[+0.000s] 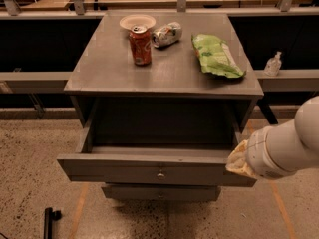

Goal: Close top drawer

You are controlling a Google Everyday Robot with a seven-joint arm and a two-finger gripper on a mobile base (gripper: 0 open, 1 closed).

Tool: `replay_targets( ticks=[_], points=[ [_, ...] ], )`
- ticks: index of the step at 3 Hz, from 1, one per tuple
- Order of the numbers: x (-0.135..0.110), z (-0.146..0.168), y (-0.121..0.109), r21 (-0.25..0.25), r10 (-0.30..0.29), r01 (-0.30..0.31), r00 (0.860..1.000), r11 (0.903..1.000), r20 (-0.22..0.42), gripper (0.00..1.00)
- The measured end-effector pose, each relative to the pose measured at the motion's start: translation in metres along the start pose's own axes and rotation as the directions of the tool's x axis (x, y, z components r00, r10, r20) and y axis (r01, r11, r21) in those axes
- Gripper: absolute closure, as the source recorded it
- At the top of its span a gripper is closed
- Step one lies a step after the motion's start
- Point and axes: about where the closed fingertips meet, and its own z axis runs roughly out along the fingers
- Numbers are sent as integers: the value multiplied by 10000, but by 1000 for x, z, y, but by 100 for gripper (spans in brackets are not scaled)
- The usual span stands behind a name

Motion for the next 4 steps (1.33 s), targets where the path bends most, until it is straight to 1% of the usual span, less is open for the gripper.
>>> replay_targets(
  ticks=[1, 2, 3, 4],
  points=[
    [1, 21, 10, 774, -790, 753, 9958, 9942, 468, 100],
    [7, 43, 11, 1328, -1388, 1275, 9871, 9829, 798, 100],
    [15, 64, 8, 1771, -1622, 1441, 9825, 9736, 919, 100],
    [15, 64, 8, 1772, -1623, 1442, 9825, 9736, 918, 100]
  ],
)
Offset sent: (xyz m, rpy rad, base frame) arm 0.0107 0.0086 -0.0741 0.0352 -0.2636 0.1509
